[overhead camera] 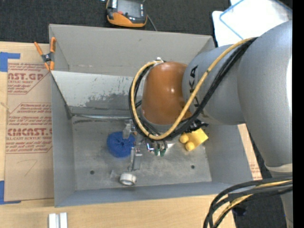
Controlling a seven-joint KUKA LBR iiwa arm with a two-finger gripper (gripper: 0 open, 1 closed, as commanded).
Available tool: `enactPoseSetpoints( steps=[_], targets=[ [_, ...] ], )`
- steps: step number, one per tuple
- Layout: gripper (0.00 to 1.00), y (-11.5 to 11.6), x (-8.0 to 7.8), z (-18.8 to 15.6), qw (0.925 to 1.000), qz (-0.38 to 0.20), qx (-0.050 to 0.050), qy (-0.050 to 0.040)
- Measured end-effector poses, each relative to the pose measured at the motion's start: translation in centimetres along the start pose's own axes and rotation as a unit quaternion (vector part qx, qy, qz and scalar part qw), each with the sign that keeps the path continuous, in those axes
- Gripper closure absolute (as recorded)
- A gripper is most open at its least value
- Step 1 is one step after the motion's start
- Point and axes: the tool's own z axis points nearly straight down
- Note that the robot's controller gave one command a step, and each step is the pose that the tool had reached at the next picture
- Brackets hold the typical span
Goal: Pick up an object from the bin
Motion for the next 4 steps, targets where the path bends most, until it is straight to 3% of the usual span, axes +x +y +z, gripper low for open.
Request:
enactPoseSetpoints(
  steps=[1, 2, 3, 4],
  targets=[
    [0.0, 0.0, 0.0, 0.0, 1.0, 0.0, 0.0, 0.0],
    [0.0, 1.0, 3.7, 0.0, 0.9967, -0.081, 0.0, 0.0005],
    [0.0, 0.4, 0.3, 4.2, 0.9995, 0.032, -0.001, 0.0001],
    [0.0, 0.1, 1.1, 4.4, 0.9999, 0.014, -0.002, -0.0019]
  ],
)
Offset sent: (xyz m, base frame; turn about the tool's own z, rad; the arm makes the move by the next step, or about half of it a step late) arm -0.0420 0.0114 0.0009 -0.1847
